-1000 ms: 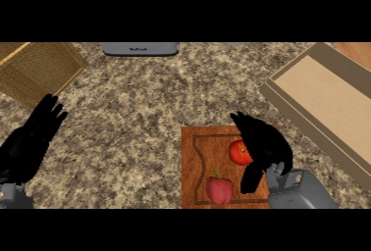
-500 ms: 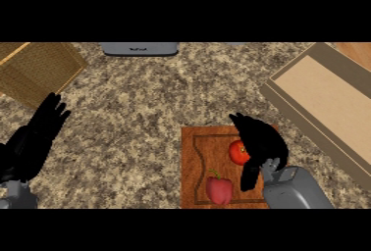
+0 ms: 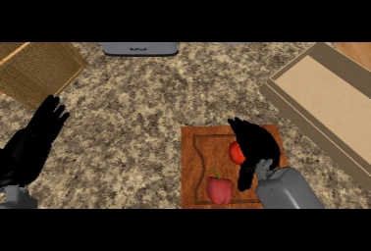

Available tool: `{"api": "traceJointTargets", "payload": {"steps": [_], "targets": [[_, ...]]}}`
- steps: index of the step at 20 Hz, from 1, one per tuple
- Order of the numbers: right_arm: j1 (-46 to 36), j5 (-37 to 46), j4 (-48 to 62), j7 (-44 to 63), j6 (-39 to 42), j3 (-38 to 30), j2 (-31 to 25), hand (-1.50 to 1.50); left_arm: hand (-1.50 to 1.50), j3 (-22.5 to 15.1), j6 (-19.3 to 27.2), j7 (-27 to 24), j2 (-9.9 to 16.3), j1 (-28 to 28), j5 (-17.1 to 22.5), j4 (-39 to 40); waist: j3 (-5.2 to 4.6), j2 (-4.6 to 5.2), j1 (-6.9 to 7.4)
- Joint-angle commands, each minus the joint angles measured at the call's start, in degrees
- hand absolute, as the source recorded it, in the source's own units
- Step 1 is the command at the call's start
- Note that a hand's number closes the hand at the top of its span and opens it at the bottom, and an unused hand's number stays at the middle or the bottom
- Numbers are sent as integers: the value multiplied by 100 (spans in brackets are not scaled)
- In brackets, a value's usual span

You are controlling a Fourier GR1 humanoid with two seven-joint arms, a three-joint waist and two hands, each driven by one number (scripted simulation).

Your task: Pick the tomato from the cutting board and place it in the cardboard box

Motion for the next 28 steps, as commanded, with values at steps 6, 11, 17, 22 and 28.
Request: {"api": "traceJointTargets", "payload": {"steps": [6,11,17,22,28], "targets": [[-105,292,289,-724,-335,-334,-93,150,0,95,-43,253,19,-15,-35,-212,1,0,5],[-41,537,42,-892,-196,-83,13,150,0,98,-94,-105,-85,-278,-148,404,-1,-1,-14],[-96,612,395,-1789,-398,-364,-375,150,0,143,-171,-270,-98,-53,-240,381,0,0,-8],[-523,763,1620,-2552,-1030,-787,-441,150,0,217,-236,-125,-61,-190,-101,378,1,5,9],[-671,1091,1052,-2307,-979,-834,-525,150,0,241,-198,22,-65,-181,-110,277,-1,-1,-9]]}}
